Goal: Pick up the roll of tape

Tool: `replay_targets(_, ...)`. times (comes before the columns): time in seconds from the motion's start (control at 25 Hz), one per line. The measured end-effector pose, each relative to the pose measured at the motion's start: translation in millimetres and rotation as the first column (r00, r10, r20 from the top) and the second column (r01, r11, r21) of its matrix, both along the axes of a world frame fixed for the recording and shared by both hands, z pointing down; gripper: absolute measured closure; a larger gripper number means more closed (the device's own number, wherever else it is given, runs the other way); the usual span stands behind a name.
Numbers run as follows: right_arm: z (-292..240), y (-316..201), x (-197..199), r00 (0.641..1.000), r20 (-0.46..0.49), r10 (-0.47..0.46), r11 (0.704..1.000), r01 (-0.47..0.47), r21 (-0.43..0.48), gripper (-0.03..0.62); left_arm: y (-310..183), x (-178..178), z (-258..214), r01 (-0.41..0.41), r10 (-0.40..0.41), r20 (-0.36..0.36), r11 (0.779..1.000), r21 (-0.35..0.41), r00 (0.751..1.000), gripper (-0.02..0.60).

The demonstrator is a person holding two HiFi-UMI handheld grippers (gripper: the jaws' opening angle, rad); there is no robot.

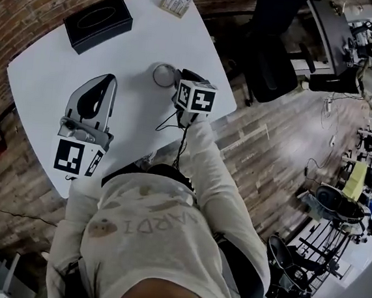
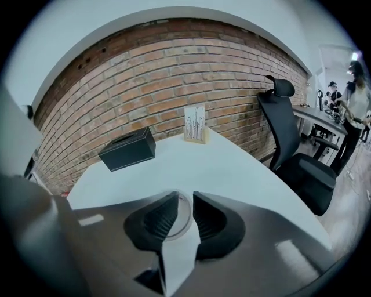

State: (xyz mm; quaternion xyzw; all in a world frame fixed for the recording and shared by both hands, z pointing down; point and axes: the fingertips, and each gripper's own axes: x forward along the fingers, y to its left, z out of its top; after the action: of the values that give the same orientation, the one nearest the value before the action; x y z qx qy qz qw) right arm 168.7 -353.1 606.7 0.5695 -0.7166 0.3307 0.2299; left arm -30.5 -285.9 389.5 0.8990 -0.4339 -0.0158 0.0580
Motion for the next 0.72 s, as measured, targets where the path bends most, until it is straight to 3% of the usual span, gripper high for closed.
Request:
replay_targets(0.56, 57, -9, -9, 0.992, -0.116, -0.048, 0.986, 0.029, -0.161, 0.482, -12, -29, 19, 0.063, -0.063, 0.017, 0.997, -0.039, 0.998, 0.58)
replay_targets(0.72, 61, -9, -9, 0.988, -0.148, -0.051, 0.985, 0.025, -0.172, 0.49, -13, -34, 21, 0.072, -0.071, 0.019, 0.996, -0.043, 0.997, 0.58)
